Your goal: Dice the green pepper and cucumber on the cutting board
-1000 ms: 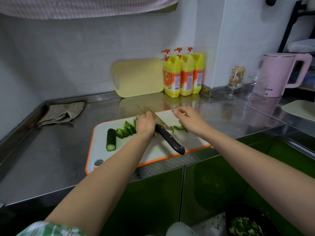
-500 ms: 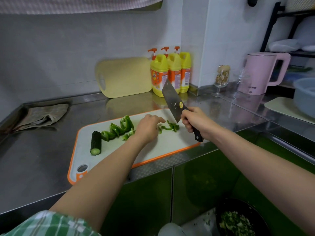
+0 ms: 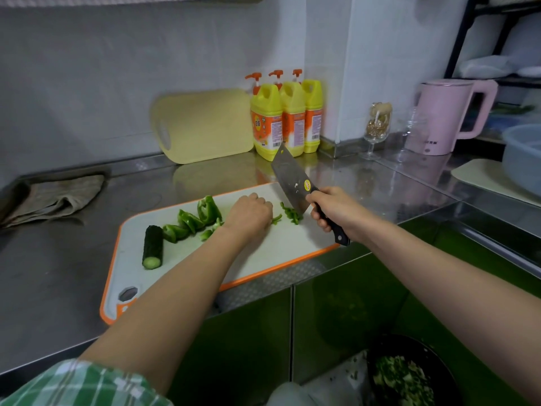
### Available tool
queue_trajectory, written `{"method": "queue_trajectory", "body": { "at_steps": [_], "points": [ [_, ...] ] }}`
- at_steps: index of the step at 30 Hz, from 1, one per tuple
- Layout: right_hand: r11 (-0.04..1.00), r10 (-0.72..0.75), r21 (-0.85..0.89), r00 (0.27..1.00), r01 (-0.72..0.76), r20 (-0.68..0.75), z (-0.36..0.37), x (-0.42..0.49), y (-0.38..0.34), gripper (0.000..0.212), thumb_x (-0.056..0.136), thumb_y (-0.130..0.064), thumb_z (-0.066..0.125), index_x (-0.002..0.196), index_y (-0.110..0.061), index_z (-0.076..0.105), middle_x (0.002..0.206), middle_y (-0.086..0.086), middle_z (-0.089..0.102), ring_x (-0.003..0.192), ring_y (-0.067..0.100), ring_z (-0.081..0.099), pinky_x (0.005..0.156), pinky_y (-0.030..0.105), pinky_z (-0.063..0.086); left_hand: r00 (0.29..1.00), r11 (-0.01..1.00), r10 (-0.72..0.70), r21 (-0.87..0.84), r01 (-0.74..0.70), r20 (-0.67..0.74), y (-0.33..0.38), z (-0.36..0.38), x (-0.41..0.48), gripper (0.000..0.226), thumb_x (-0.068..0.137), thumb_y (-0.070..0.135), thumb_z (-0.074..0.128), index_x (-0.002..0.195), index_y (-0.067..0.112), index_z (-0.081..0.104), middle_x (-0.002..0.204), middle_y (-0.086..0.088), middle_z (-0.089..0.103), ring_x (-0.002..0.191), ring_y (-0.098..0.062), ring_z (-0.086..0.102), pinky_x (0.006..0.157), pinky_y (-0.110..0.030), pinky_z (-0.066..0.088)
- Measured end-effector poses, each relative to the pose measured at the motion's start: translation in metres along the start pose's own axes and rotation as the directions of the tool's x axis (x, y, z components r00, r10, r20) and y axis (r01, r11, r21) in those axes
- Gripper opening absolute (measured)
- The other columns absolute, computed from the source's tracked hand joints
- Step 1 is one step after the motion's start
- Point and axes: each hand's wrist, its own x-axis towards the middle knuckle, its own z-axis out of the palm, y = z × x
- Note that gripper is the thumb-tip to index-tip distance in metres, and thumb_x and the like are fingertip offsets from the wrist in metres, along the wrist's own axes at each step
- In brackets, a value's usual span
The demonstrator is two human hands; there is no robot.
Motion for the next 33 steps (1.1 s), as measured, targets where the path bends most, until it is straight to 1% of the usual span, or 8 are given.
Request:
{"method": "queue_trajectory", "body": {
  "at_steps": [4,11,15,18,24,27,31,33],
  "points": [
    [0.999,-0.027,-0.039,0.999,0.026,-0.035,0.0,-0.002,-0.002,0.016,0.099,-0.013,0.044,0.084,-0.009,0.049,0.062,0.008,0.053,0.039,0.012,0.039,0.036,0.019,0.028,0.999,0.997,-0.037,-0.061,0.037,0.0,-0.002,-0.003,-0.008,0.019,0.097,0.018,0.042,0.104,0.01,0.058,0.109,-0.013,0.062,0.104,-0.03,0.05,0.072,-0.033,0.028],
    [0.999,-0.035,-0.035,0.999,0.034,-0.033,-0.006,-0.001,0.001,0.016,0.1,-0.013,0.043,0.087,-0.008,0.051,0.062,0.006,0.054,0.04,0.012,0.041,0.038,0.021,0.03,0.986,0.938,-0.149,-0.326,0.117,-0.075,-0.002,-0.003,0.0,0.027,0.089,0.025,0.052,0.112,0.018,0.064,0.111,-0.008,0.062,0.108,-0.029,0.052,0.084,-0.037,0.039],
    [0.999,-0.025,-0.038,0.999,0.024,-0.032,-0.008,0.002,0.004,0.018,0.1,-0.013,0.042,0.084,-0.009,0.049,0.06,0.007,0.052,0.038,0.012,0.041,0.036,0.021,0.029,0.987,0.871,-0.1,-0.491,0.027,-0.124,0.007,-0.004,0.01,0.03,0.085,0.018,0.058,0.115,0.022,0.065,0.106,-0.006,0.061,0.108,-0.028,0.052,0.089,-0.039,0.041],
    [0.999,-0.019,-0.043,0.999,0.017,-0.035,-0.01,0.002,0.006,0.015,0.099,-0.012,0.041,0.086,-0.008,0.047,0.059,0.007,0.049,0.039,0.014,0.04,0.037,0.022,0.029,0.994,0.886,-0.067,-0.463,0.02,-0.084,0.019,-0.003,0.015,0.032,0.085,0.024,0.061,0.117,0.027,0.064,0.108,-0.007,0.058,0.109,-0.028,0.048,0.089,-0.037,0.04],
    [0.999,-0.017,-0.04,0.999,0.015,-0.044,-0.017,0.001,0.011,0.018,0.098,-0.012,0.041,0.081,-0.01,0.045,0.057,0.005,0.046,0.038,0.013,0.038,0.036,0.022,0.027,0.969,0.883,-0.212,-0.45,0.134,-0.127,0.024,-0.002,0.019,0.014,0.081,0.032,0.067,0.092,0.023,0.069,0.099,-0.004,0.061,0.104,-0.026,0.051,0.078,-0.033,0.039],
    [0.999,-0.023,-0.048,0.999,0.021,-0.033,-0.018,0.0,0.011,0.019,0.098,-0.012,0.041,0.08,-0.011,0.047,0.057,0.005,0.046,0.038,0.014,0.039,0.036,0.022,0.027,0.963,0.843,-0.245,-0.515,0.156,-0.11,0.023,0.0,0.018,0.02,0.081,0.031,0.068,0.1,0.024,0.067,0.102,-0.005,0.06,0.107,-0.026,0.05,0.081,-0.034,0.04],
    [0.998,-0.025,-0.052,0.999,0.024,-0.032,-0.017,-0.002,0.011,0.018,0.098,-0.012,0.042,0.08,-0.011,0.047,0.056,0.005,0.047,0.037,0.014,0.039,0.037,0.022,0.028,0.987,0.848,-0.144,-0.523,0.083,-0.077,0.026,-0.002,0.014,0.03,0.085,0.029,0.067,0.114,0.029,0.067,0.107,-0.007,0.058,0.111,-0.027,0.047,0.092,-0.036,0.04],
    [0.999,-0.027,-0.047,0.999,0.025,-0.038,-0.016,-0.002,0.011,0.017,0.098,-0.013,0.042,0.081,-0.01,0.046,0.056,0.005,0.047,0.037,0.014,0.04,0.037,0.022,0.028,0.988,0.868,-0.127,-0.491,0.071,-0.083,0.032,-0.005,0.013,0.026,0.085,0.027,0.066,0.111,0.03,0.069,0.106,-0.007,0.058,0.109,-0.026,0.047,0.089,-0.034,0.039]
  ]
}}
